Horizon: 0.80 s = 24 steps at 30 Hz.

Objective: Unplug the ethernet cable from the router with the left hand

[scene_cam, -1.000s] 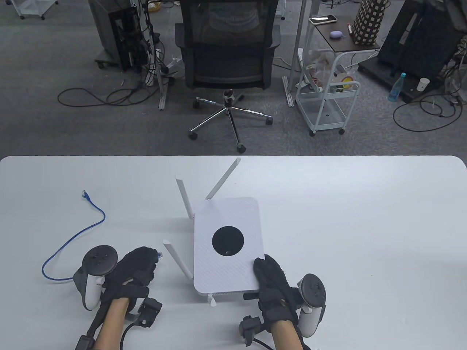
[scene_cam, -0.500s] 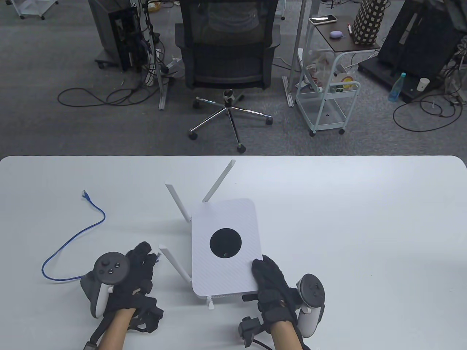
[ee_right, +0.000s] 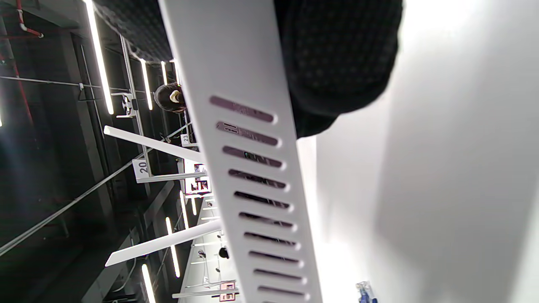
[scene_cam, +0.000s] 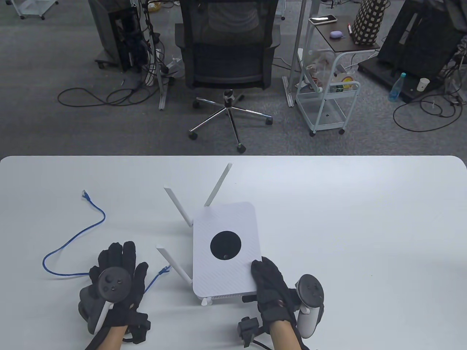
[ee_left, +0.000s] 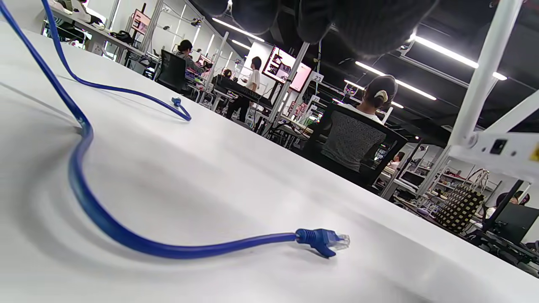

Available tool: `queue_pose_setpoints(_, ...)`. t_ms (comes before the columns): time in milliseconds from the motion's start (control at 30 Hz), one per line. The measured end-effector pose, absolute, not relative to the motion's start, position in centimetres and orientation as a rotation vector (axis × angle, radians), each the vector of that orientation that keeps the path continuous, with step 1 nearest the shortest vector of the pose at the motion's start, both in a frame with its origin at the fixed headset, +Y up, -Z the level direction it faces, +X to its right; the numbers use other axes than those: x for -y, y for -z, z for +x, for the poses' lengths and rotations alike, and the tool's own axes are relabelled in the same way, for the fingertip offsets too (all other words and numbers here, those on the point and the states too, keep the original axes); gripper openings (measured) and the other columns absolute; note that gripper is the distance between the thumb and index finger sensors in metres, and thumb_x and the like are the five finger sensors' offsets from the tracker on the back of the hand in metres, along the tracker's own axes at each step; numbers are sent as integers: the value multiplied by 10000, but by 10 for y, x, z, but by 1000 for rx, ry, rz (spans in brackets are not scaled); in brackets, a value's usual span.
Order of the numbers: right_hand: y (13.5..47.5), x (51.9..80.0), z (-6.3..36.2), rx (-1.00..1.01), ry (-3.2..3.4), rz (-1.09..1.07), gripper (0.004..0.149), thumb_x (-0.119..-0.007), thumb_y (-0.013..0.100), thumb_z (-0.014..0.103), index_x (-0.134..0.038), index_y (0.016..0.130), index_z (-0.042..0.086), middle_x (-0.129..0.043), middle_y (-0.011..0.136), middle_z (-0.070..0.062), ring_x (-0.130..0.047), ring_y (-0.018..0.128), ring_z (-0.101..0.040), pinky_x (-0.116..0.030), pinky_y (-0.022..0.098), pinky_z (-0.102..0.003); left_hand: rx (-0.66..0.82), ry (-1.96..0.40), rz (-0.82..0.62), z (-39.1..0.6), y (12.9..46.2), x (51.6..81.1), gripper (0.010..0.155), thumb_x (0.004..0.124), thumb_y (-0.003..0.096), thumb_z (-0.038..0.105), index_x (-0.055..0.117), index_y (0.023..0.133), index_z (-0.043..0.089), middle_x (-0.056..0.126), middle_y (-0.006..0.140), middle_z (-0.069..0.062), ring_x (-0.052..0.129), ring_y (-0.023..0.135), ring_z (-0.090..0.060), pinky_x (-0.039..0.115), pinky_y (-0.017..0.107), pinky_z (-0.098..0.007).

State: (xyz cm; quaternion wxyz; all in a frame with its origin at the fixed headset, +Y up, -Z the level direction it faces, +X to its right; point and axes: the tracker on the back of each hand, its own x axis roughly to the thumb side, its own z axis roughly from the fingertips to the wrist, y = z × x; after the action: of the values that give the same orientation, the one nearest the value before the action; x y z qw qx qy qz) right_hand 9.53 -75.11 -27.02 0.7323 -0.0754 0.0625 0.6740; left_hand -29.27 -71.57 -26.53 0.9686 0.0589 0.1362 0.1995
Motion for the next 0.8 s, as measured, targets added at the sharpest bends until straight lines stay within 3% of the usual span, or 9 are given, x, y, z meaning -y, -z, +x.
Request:
queue_pose_setpoints(633, 272, 760, 97, -229, -1644, -271, 701, -630, 595, 384, -356, 1055, -67, -725, 871, -283, -881, 606, -424, -859, 409, -393, -259, -414, 103, -297, 262, 715, 704, 669, 573, 513, 418, 1208, 339, 256, 1330, -92, 217, 1231, -381, 142, 822, -625)
queue_pose_setpoints(800, 276, 767, 98, -322, -1614, -268, 698, -622, 601, 363, -304, 1077, -37, -669, 931, -295, -832, 690, -458, -818, 474, -465, -257, -403, 101, -297, 262, 716, 706, 669, 573, 511, 419, 1208, 332, 269, 1329, -96, 221, 1230, -384, 141, 819, -624)
